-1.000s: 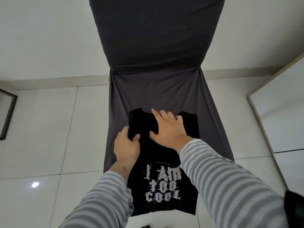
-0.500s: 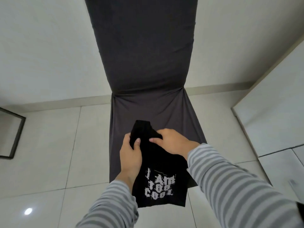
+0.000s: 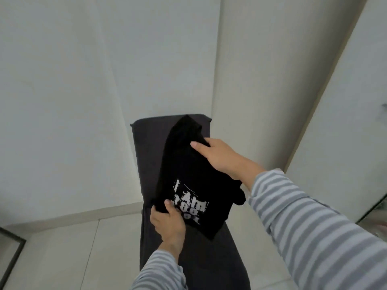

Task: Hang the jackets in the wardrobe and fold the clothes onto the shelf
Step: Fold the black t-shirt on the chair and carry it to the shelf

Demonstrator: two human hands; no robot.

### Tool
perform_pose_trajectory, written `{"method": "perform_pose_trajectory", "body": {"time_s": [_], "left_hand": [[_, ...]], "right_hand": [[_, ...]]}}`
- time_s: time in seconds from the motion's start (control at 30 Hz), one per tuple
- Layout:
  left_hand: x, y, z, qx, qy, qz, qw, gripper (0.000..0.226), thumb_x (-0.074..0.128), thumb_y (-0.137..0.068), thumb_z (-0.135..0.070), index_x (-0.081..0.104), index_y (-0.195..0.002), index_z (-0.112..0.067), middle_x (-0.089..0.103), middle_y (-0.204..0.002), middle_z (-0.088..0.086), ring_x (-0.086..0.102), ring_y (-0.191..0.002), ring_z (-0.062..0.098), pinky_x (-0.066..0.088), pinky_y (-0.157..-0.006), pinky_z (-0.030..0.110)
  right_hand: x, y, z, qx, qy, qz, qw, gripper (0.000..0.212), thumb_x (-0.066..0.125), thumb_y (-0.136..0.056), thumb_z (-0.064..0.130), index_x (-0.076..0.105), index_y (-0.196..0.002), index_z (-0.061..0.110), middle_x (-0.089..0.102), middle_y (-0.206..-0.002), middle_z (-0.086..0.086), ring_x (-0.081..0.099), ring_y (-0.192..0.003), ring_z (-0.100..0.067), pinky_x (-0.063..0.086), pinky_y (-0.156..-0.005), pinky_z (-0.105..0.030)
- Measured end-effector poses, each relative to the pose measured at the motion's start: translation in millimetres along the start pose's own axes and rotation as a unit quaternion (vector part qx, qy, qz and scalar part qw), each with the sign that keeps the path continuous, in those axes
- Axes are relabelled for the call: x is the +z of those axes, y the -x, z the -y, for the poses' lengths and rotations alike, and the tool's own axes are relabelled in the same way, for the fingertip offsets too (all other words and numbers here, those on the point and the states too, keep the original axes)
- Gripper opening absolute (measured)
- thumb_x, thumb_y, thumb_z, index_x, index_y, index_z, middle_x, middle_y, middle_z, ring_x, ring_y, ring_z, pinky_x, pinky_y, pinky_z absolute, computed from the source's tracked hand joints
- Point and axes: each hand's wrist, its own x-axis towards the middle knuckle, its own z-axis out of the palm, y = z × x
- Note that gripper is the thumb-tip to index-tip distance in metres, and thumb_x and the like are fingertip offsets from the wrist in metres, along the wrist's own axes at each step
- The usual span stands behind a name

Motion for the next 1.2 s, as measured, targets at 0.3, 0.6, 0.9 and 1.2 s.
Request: {"method": "perform_pose_trajectory", "body": {"time_s": [0.3,0.6,0.9,1.2], "left_hand": [[9.1,34.4,-101.5,-0.026,0.262,0.200,0.944,0.106,0.044,-0.061,-0.091,0.046,-0.139,-0.019,0.057,-0.133,-0.001,0.052,-0.125,0.023,0.040,-0.107,0.040],[68.7,124.6,-165.4,0.237,0.127,0.112,0.957,0.060,0.041,-0.097,-0.049,0.043,-0.140,-0.007,0.048,-0.142,0.011,0.041,-0.135,0.025,0.028,-0.112,0.032],[139.3,261.0,-136.1,0.334,0.075,0.243,0.908,0.039,0.042,-0.098,-0.044,0.052,-0.099,-0.007,0.057,-0.088,0.003,0.052,-0.082,0.022,0.034,-0.073,0.024],[204.3,444.8,-66.9,0.348,0.040,0.380,0.856,0.038,0.042,-0.098,-0.044,0.051,-0.095,-0.008,0.057,-0.086,0.004,0.052,-0.079,0.025,0.035,-0.070,0.027]], "right_hand": [[-114.5,74.1,93.0,-0.063,-0.012,-0.214,0.975,0.023,0.047,-0.097,0.040,0.061,-0.109,0.026,0.066,-0.096,0.010,0.063,-0.088,-0.007,0.048,-0.080,-0.022],[-204.8,179.1,31.4,0.026,0.169,-0.459,0.872,0.040,0.037,-0.096,0.052,0.057,-0.120,0.026,0.068,-0.108,0.000,0.061,-0.102,-0.023,0.047,-0.084,-0.037],[-259.4,324.8,-51.2,0.191,0.241,-0.586,0.749,0.053,0.025,-0.096,0.057,0.044,-0.135,0.027,0.066,-0.110,-0.013,0.061,-0.102,-0.036,0.050,-0.083,-0.043],[-320.4,512.4,-112.6,0.311,0.243,-0.644,0.656,0.050,0.026,-0.097,0.056,0.044,-0.133,0.026,0.065,-0.115,-0.016,0.060,-0.107,-0.037,0.047,-0.086,-0.042]]}}
